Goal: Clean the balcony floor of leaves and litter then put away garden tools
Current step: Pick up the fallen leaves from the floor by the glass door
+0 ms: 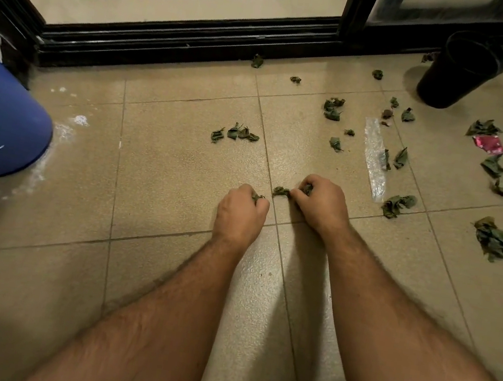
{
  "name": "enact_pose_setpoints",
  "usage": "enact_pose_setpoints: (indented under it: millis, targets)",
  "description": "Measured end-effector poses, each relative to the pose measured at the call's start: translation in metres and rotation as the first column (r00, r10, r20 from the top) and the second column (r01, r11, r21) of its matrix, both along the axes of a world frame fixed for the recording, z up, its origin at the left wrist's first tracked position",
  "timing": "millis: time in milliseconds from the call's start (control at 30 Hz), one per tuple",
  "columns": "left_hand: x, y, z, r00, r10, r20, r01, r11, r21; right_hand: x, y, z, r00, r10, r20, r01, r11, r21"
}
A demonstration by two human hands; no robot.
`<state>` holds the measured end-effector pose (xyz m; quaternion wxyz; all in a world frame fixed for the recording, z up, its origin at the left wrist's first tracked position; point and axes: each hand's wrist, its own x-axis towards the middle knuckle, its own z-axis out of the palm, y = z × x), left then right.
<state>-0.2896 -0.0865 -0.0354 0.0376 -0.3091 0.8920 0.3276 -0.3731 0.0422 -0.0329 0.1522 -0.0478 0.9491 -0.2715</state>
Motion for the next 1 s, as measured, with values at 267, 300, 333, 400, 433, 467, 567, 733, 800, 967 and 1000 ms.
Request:
enact_pose_setpoints:
  millis: [267,300,333,400,433,467,567,733,800,967,1000]
  targets:
    - [-0.004,-0.036,-0.004,0.883,0.455,-0.117,-0.365,0.822,0.438,-0.004,0.001,0.012,0.976,-0.201,0.088,0.219,0.921,-0.323]
    - [-0.007,-0.041,-0.003,0.877,0.462,-0.132,-0.368,0.823,0.433,-0.005,-0.001,0.013,0.98,-0.179,0.086,0.197,0.921,-0.337]
    - [-0.011,-0.045,-0.003,0.876,0.458,-0.148,-0.368,0.835,0.41,-0.005,-0.004,0.014,0.987,-0.141,0.078,0.159,0.931,-0.329]
    - [-0.019,-0.052,0.0,0.886,0.432,-0.168,-0.362,0.871,0.331,-0.004,-0.01,0.011,0.997,-0.052,0.062,0.067,0.961,-0.267]
    - [-0.023,-0.056,0.003,0.89,0.419,-0.179,-0.359,0.887,0.291,-0.002,-0.013,0.009,0.998,-0.011,0.064,0.025,0.974,-0.226]
    - [-0.027,-0.06,0.005,0.893,0.407,-0.19,-0.354,0.898,0.259,0.001,-0.014,0.007,0.997,0.033,0.065,-0.021,0.985,-0.17]
    - [-0.041,-0.072,0.01,0.907,0.366,-0.208,-0.327,0.924,0.197,0.009,-0.017,0.002,0.987,0.152,0.047,-0.154,0.988,0.033]
    - [-0.066,-0.099,0.008,0.947,0.268,-0.179,-0.265,0.963,0.039,-0.001,-0.027,0.004,1.0,0.025,0.02,-0.02,0.977,-0.21]
    - [-0.073,-0.106,0.005,0.972,0.191,-0.137,-0.197,0.98,-0.032,-0.009,-0.037,0.009,0.992,-0.095,0.077,0.12,0.893,-0.435]
    - [-0.079,-0.116,-0.005,0.999,-0.033,-0.013,0.031,0.993,-0.111,-0.028,-0.067,0.011,0.968,-0.21,0.134,0.249,0.789,-0.562]
    - [-0.08,-0.117,-0.007,0.998,-0.067,-0.001,0.067,0.987,-0.149,-0.031,-0.075,0.011,0.972,-0.196,0.128,0.234,0.804,-0.547]
